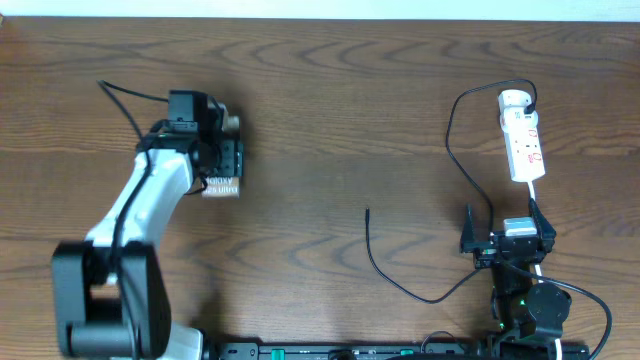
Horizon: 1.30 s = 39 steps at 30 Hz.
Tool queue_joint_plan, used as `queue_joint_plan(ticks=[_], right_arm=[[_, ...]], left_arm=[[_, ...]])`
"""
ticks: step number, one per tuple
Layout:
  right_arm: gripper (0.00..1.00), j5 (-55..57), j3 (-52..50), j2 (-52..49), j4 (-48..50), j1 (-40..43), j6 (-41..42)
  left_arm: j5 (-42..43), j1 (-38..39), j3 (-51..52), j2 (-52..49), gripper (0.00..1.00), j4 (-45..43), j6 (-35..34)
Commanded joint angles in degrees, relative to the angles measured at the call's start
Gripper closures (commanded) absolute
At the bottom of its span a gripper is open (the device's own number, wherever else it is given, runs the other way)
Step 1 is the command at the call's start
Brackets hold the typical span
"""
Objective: Plug charger to phone and switch on socket
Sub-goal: 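Lift the phone with the left gripper and rotate it upright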
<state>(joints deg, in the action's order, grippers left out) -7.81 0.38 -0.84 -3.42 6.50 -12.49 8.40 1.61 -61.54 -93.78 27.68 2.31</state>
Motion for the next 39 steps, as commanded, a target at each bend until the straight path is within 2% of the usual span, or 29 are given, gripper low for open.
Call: queue_joint_plan(ticks=[1, 6, 11, 17, 22, 27, 34, 36, 39], right_arm=[[0.01, 0.4, -0.1, 0.3, -0.3, -0.5, 0.4], [0.01, 0.4, -0.1, 0.3, -0.3, -0.5, 0.4], [0.01, 0.4, -0.1, 0.3, -0.3, -0.5, 0.4], [0.01, 0.4, -0.1, 0.3, -0.3, -0.5, 0.4], [0.01, 0.4, -0.1, 0.3, -0.3, -0.5, 0.4], [0.01, 0.4, -0.1, 0.3, -0.3, -0.5, 0.4], [0.01, 0.4, -0.1, 0.3, -0.2, -0.5, 0.4], [0.01, 0.4, -0.1, 0.3, -0.3, -0.5, 0.4], [0.01, 0.4, -0.1, 0.3, -0.3, -0.5, 0.4]], left_arm=[[3.3, 0.0, -2.5, 6.1, 0.93, -0.9, -1.1], [6.0, 0.0, -2.5, 14.1, 0.93, -1.3, -6.5], [6.7, 0.0, -2.5, 21.1, 0.93, -1.2, -16.6], [7.7, 0.0, -2.5, 26.6, 0.93, -1.2, -37.2], [9.4, -0.1, -2.5, 28.7, 0.93, -0.8, -57.9], [21.1, -2.6, -2.5, 28.5, 0.93, -0.8, -74.0], [45.9, -9.5, -2.5, 27.5, 0.93, -3.7, -94.6], [50.7, -11.3, -2.5, 27.5, 0.93, -4.3, -98.2], [56.4, -13.4, -2.5, 27.5, 0.93, -6.0, -100.2]])
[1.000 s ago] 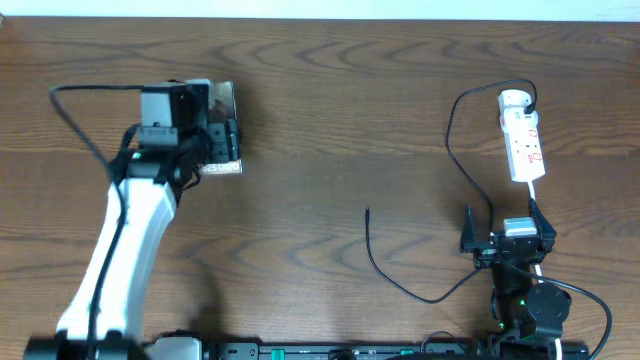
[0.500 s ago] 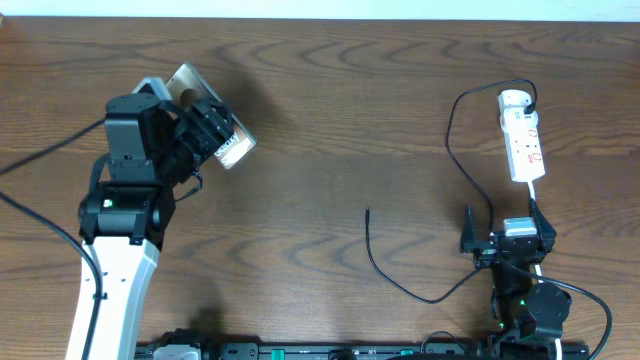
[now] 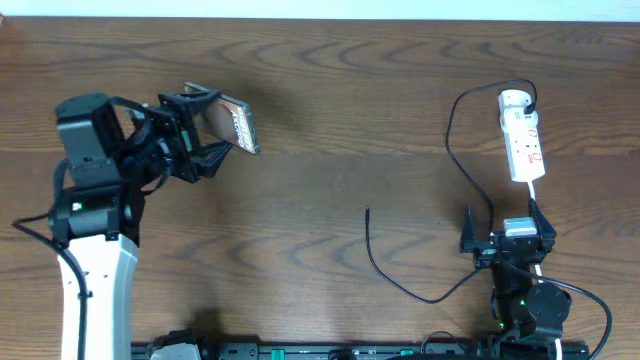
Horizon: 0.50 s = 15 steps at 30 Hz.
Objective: Plug charger to phone and switch on socket
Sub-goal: 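Lift the phone with the left gripper and rotate it upright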
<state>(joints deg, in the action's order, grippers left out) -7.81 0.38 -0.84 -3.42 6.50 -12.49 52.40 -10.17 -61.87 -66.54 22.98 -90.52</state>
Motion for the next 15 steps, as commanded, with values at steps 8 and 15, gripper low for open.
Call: queue_joint_plan(ticks=[8, 15], right_arm=[[0.01, 0.4, -0.1, 0.3, -0.3, -0.5, 0.4], [0.01, 0.4, -0.1, 0.3, -0.3, -0.5, 0.4]], left_arm=[[17.7, -2.9, -2.1, 0.3, 0.93, -1.5, -11.2], [17.7, -3.0, -2.1, 0.3, 0.93, -1.5, -11.2]])
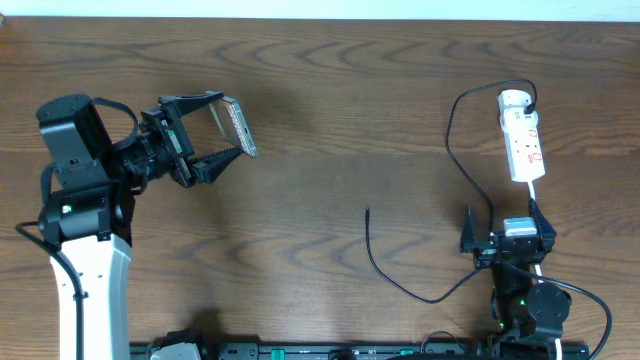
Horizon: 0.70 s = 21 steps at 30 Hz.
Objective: Plug charger to phone and switch on socket
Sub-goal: 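Lift the phone with the left gripper and rotate it upright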
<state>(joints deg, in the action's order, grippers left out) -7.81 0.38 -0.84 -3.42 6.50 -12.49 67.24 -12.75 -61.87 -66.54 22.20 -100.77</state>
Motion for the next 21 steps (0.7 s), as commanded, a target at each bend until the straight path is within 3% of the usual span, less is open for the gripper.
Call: queue_joint_plan(ticks=[1, 11, 15, 21], right_arm=[[0.01, 0.4, -0.1, 0.3, -0.2, -0.5, 0.4], [0.01, 0.4, -0.1, 0.3, -0.3, -0.5, 0.4], [0.01, 0.4, -0.1, 0.3, -0.3, -0.5, 0.4], [0.01, 0.4, -0.1, 0.3, -0.3, -0.5, 0.4]], left_arm=[[2.8, -0.4, -2.1, 0.3, 0.93, -0.7, -0.9], [-0.9, -0.4, -2.1, 0.3, 0.93, -0.7, 0.1], [-6.5, -0.3, -2.1, 0.3, 0.93, -0.7, 4.9], [-16.3, -0.3, -2.1, 0.1, 0.93, 1.0, 19.7]])
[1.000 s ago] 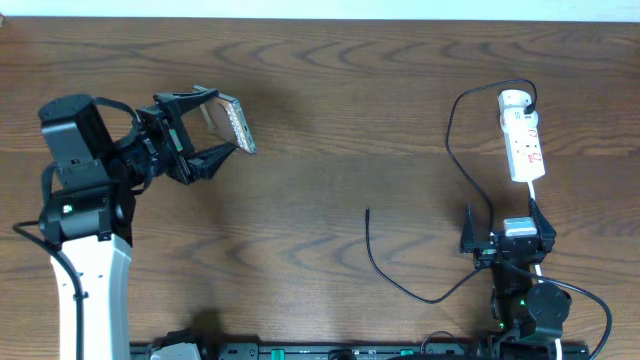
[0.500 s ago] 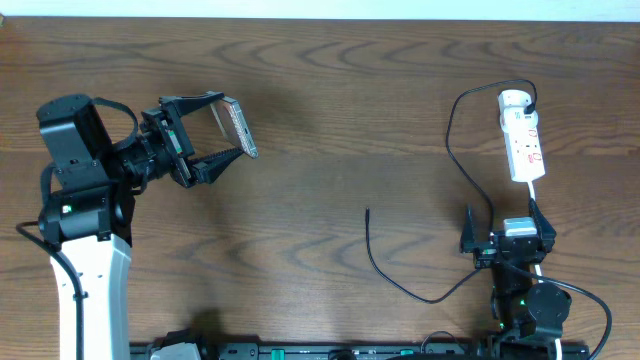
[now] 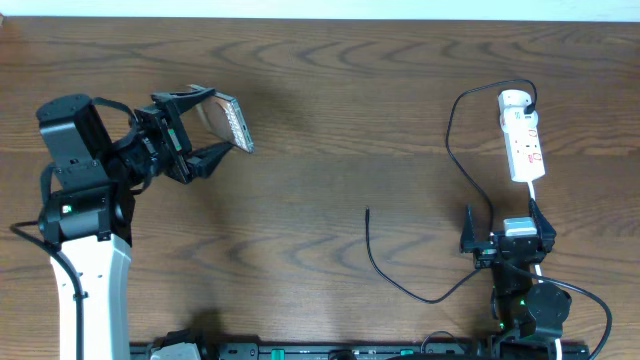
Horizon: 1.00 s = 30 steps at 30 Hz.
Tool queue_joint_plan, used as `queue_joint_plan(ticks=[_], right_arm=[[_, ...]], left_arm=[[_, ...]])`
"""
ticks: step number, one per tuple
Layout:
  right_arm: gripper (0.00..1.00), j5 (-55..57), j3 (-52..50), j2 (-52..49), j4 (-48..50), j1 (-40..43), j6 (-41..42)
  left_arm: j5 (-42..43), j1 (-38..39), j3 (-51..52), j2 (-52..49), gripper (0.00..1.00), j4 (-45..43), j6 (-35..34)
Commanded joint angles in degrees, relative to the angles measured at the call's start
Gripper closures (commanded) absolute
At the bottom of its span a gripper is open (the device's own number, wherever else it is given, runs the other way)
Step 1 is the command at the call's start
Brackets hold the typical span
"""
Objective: Plug charger to phone and switch on socket
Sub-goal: 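Lift the phone with the left gripper and rotate it upright, then move the right gripper toward the phone held by the left gripper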
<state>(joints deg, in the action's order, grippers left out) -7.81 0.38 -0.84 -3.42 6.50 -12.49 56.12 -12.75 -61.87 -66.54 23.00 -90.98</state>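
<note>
The phone [image 3: 228, 120] is held off the table, tilted, between the fingers of my left gripper [image 3: 222, 122], which is shut on it at the upper left. The black charger cable [image 3: 400, 285] runs from the adapter [image 3: 514, 99] on the white power strip [image 3: 524, 146] down across the table. Its free plug end [image 3: 367, 211] lies on the wood mid-table. My right gripper [image 3: 503, 228] rests open at the lower right, with the cable passing close by its left finger. The strip's switch is too small to read.
The wooden table [image 3: 330, 110] fills the view. My left arm [image 3: 85, 270] stands along the left side. The power strip's white cord [image 3: 533, 195] runs down toward the right arm's base [image 3: 525, 310].
The left gripper and the phone have shifted slightly up and left, and the phone is tilted a little differently. The right arm and the cable have not moved.
At first my left gripper was down on the phone lying on the table at the left. Later it held the phone lifted off the wood and turned on edge. It has kept it aloft there since, while the right gripper stayed open and still.
</note>
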Motion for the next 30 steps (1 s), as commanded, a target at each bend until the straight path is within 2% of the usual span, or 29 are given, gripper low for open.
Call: queue_joint_plan(ticks=[1, 5, 10, 13, 21, 26, 30], right_arm=[[0.01, 0.4, -0.1, 0.3, -0.3, -0.5, 0.4], [0.01, 0.4, -0.1, 0.3, -0.3, -0.5, 0.4], [0.01, 0.4, -0.1, 0.3, -0.3, -0.5, 0.4], [0.01, 0.4, -0.1, 0.3, -0.3, -0.5, 0.4], [0.01, 0.4, -0.1, 0.3, -0.3, -0.5, 0.4], [0.01, 0.4, -0.1, 0.3, -0.2, -0.5, 0.4], [0.01, 1.1, -0.1, 0.3, -0.1, -0.5, -5.0]], left_arm=[[-5.5, -0.3, -2.1, -0.1, 0.93, 0.2, 12.2], [-8.7, -0.2, -2.1, -1.7, 0.93, 1.2, 23.5], [-15.0, 0.0, -2.1, -5.6, 0.93, 7.8, 34.5], [-20.7, 0.0, -2.1, -8.8, 0.93, 12.2, 36.1], [-32.0, 0.6, -2.1, -17.9, 0.93, 16.0, 39.4], [-40.0, 4.5, -2.1, -21.6, 0.92, 16.9, 40.2], [-44.9, 8.3, -2.1, -22.2, 0.93, 16.6, 39.5]])
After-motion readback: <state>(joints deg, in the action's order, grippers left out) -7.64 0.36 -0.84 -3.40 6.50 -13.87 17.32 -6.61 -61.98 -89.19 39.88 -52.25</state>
